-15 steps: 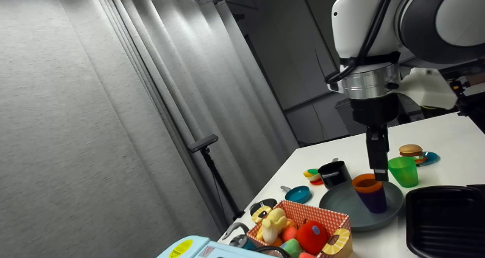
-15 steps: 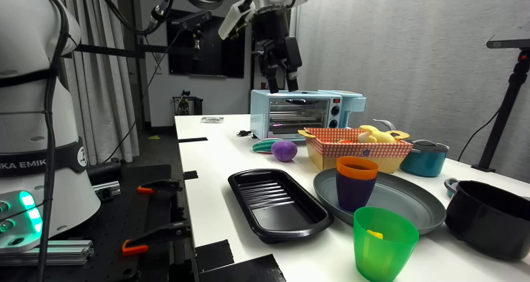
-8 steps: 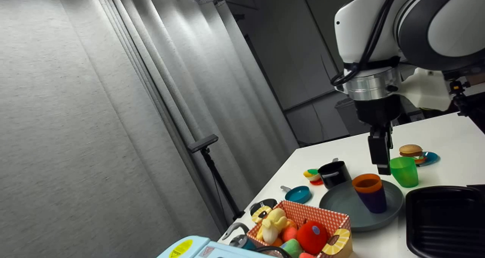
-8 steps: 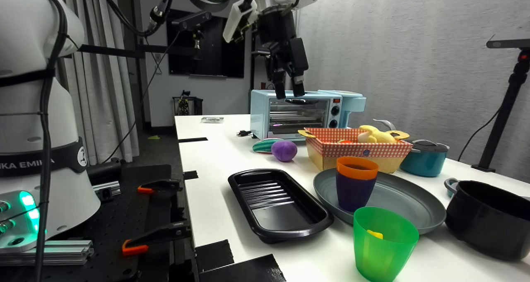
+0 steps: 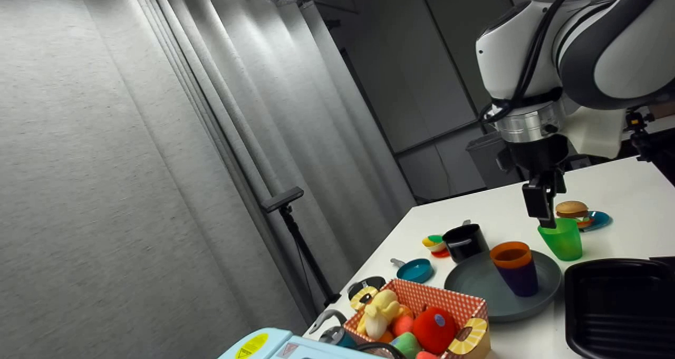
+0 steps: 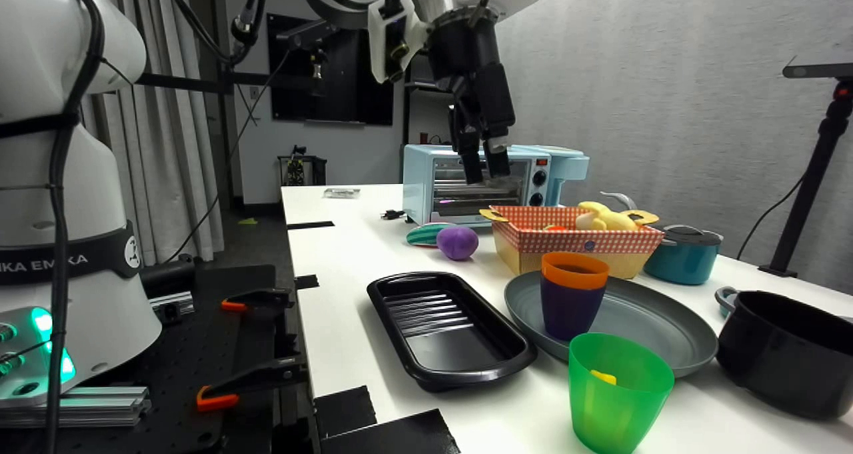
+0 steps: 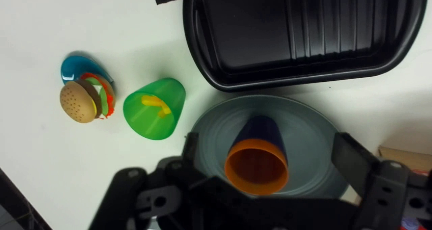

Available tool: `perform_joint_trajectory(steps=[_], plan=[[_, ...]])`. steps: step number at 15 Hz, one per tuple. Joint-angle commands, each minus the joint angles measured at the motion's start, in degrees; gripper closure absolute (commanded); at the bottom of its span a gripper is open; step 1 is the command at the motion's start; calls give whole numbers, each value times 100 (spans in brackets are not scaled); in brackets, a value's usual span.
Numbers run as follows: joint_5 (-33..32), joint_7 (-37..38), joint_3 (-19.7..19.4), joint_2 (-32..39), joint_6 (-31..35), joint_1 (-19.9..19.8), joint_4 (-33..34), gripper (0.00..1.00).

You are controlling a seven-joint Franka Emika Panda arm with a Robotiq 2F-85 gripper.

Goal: Put the green cup inside the orange cup

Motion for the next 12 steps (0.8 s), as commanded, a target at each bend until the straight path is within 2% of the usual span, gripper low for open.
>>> perform_joint_trajectory(steps=[1, 4, 5, 6, 12], plan=[[-479, 544, -148, 281, 43, -311, 134, 0], [-589, 777, -316, 404, -18, -408, 205, 0], [-434, 521, -356, 260, -29, -238, 74, 0], [-448, 556, -401, 299, -28, -264, 95, 0], [-448, 601, -432, 341, -27, -272, 133, 0]])
